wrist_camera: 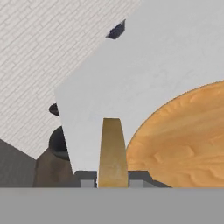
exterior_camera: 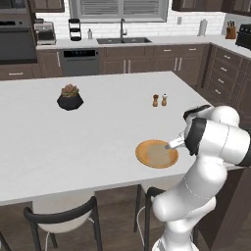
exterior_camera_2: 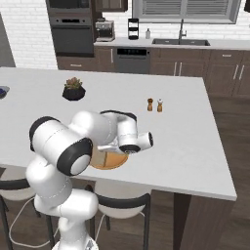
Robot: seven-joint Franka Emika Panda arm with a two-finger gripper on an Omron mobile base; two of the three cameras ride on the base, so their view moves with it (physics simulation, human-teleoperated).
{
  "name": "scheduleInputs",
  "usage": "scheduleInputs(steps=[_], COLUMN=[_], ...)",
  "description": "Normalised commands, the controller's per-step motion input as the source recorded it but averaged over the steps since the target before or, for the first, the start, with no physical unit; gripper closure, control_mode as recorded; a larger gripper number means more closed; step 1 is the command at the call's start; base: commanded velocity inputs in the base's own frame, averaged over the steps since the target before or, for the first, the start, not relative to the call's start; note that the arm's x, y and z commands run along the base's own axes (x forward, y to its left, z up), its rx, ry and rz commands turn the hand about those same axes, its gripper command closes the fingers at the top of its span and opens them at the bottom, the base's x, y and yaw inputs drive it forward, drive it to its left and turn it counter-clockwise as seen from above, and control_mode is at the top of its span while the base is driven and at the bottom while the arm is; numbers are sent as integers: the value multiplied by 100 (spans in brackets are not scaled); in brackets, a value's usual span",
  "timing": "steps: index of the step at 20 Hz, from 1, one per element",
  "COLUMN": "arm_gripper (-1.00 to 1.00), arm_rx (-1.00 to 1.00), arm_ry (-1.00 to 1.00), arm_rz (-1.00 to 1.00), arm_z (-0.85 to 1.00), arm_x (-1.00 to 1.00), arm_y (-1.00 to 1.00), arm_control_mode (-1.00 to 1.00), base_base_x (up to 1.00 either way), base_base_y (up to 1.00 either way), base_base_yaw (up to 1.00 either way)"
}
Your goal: Start the toaster. Once the lever pops up, take the bread to the plate on the dining counter.
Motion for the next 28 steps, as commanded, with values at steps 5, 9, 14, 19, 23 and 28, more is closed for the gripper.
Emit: scheduleInputs(steps=[5, 9, 14, 19, 23, 28], arm_gripper=[100, 100, 100, 100, 100, 100], arm_rx=[0, 0, 0, 0, 0, 0], arm_ry=[0, 1, 2, 23, 18, 4], arm_rz=[0, 2, 2, 0, 0, 0], arm_z=[0, -1, 0, 20, 13, -19], arm_x=[38, 25, 5, 8, 23, 6], arm_y=[-7, -39, -36, -3, 1, 0], arm_control_mode=[-100, -100, -100, -100, -100, -100], base_base_x=[0, 0, 0, 0, 0, 0], base_base_y=[0, 0, 0, 0, 0, 0], base_base_yaw=[0, 0, 0, 0, 0, 0])
